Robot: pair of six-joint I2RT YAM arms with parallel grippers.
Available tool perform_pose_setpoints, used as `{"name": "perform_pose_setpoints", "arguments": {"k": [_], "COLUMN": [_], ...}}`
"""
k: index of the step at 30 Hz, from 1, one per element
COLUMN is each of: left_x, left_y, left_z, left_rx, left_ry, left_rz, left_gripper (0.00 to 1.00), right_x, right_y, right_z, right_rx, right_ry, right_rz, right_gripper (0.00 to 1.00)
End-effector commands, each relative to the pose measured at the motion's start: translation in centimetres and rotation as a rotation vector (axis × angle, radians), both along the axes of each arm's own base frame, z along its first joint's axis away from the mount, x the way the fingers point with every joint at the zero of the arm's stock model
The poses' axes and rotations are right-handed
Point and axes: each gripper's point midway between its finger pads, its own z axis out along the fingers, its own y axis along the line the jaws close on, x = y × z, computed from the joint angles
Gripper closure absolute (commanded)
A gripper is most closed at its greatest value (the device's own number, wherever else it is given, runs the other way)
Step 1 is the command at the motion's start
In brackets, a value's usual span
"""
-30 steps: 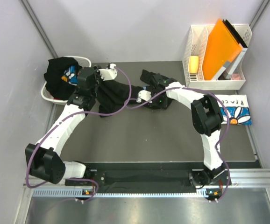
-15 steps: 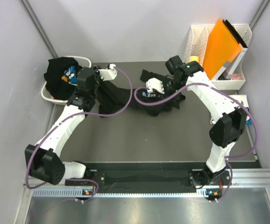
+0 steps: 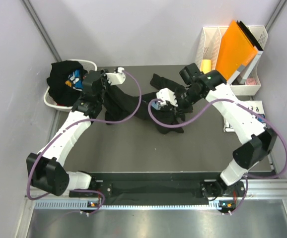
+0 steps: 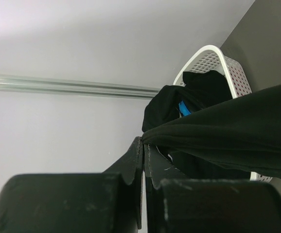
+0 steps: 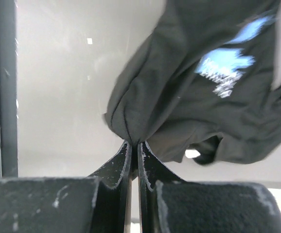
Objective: Fold and stack the t-shirts
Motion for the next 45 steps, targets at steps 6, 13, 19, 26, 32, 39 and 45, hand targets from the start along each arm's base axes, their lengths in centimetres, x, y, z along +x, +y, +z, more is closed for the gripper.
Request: {"name": "perform_pose_setpoints", "arguments": {"k": [6, 13, 19, 26, 32, 39, 45], "left_x": [0.1, 0.2, -0.4, -1.1, -1.4, -1.7, -1.4], "left_y": [-0.2, -1.0, -0.9, -0.3, -0.1, -0.1, -0.8], "left_z": [3.2, 3.2, 2.5, 2.2, 2.0, 2.3, 2.4], "left_rx": [-0.023, -0.03, -0.033, -0.033, -0.029, -0.025, -0.022], "left_ry": [-0.089, -0.088, -0.07, -0.062, -0.058, -0.062, -0.061], "left_rz": [0.009, -0.002, 0.005, 0.025, 0.048, 0.054, 0.045], "left_gripper": [1.0, 1.0, 1.0, 1.0, 1.0, 1.0, 1.0], "right_x": [-3.0, 8.8, 18.9, 24.5, 23.1, 16.6, 8.8], "right_y": [0.4, 0.3, 1.2, 0.8, -0.1, -2.1, -4.2], "right_z": [0.1, -8.8, -9.4, -8.8, -10.7, -8.5, -10.5], "right_rx": [0.046, -0.107, -0.113, -0.071, -0.067, -0.022, -0.087], "right_ry": [0.091, -0.148, -0.472, -0.762, -0.706, -0.518, -0.399], "right_rz": [-0.006, -0.253, -0.433, -0.559, -0.524, -0.462, -0.298], "right_gripper": [1.0, 1.0, 1.0, 0.94, 0.23, 0.21, 0.23]}}
